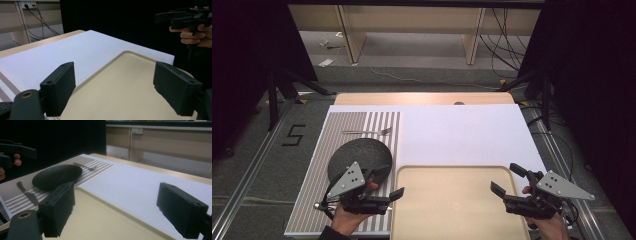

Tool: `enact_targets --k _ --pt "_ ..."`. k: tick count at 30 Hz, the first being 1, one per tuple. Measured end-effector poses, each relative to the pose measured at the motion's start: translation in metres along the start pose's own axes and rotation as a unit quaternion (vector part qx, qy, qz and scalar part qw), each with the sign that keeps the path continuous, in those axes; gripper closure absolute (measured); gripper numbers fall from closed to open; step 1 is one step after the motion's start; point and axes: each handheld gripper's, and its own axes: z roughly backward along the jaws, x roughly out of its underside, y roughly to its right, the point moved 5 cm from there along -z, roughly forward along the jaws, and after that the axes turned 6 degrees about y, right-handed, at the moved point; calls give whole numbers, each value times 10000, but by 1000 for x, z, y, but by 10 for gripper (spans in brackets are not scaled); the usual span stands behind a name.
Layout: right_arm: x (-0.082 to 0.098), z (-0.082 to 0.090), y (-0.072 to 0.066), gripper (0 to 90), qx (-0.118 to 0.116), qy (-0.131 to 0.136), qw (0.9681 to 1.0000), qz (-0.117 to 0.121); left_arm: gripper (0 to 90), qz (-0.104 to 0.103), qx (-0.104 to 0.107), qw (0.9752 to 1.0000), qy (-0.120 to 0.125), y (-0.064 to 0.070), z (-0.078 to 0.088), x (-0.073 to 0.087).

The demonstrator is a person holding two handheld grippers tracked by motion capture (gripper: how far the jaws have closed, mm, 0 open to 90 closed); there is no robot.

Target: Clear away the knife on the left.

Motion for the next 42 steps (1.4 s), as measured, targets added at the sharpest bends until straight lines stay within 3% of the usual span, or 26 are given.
enact_targets --k 14,19,23,27,29,31,36,42 --pt "0 0 0 159 10 -3 10000 -5 177 -12 -67 10000 47 -3 3 -3" --pt "0 0 3 160 57 -5 10000 -24 174 -36 -21 10000 -87 -9 3 -8" --pt "1 0 3 160 67 -16 10000 -33 174 -143 -68 9990 -408 -13 7 -9" --pt "2 -1 4 160 98 -44 9999 -37 172 -229 -128 9970 -730 -16 13 -12" --pt "2 -1 5 161 99 -42 9999 -49 171 -291 -136 9950 -943 -17 16 -13" --pt "2 -1 5 161 104 -41 9999 -57 170 -445 -288 9919 -1152 -19 21 -13" --pt "3 -2 4 161 97 -64 9999 -41 168 -492 -442 9877 -1418 -24 33 -11" --pt "2 -2 4 164 98 -37 9999 -68 169 -473 -482 9819 -1770 -32 44 -7"
